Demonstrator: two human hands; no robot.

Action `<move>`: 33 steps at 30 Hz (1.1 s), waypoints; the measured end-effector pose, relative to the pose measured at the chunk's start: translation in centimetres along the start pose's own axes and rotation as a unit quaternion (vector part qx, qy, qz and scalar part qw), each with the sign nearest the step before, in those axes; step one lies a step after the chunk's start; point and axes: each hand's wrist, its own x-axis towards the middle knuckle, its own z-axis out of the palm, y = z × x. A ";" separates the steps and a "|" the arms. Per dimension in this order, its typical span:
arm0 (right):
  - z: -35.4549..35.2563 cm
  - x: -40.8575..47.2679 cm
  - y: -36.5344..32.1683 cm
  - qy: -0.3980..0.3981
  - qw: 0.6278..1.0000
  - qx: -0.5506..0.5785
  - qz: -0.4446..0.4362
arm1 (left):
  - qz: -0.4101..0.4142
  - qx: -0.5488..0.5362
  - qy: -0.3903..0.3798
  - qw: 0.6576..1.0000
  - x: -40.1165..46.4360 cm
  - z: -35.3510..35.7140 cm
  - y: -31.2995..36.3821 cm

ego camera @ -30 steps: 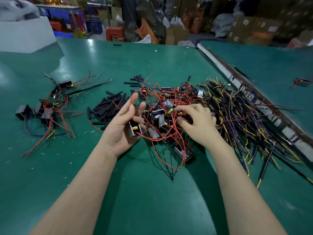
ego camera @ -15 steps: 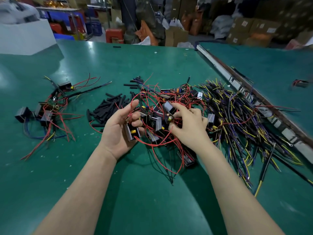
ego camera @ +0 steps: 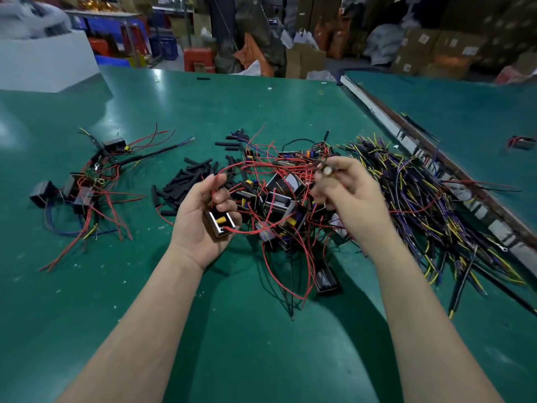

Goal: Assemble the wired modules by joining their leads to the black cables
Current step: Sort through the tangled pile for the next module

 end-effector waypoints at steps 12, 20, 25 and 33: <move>-0.6 0.4 -1.4 0.145 0.972 0.174 0.055 | 0.035 0.032 -0.010 0.999 0.2 0.2 -0.4; -1.5 0.5 -1.3 0.242 0.950 0.199 -0.012 | 0.060 -0.025 -0.022 0.998 -0.1 0.0 0.1; -3.2 0.8 -1.1 0.282 0.929 0.238 0.017 | 0.058 -0.038 -0.021 0.997 0.3 -0.8 0.7; -2.1 0.9 -0.6 0.217 0.964 0.146 -0.049 | 0.002 0.002 -0.064 0.998 0.1 -0.5 0.3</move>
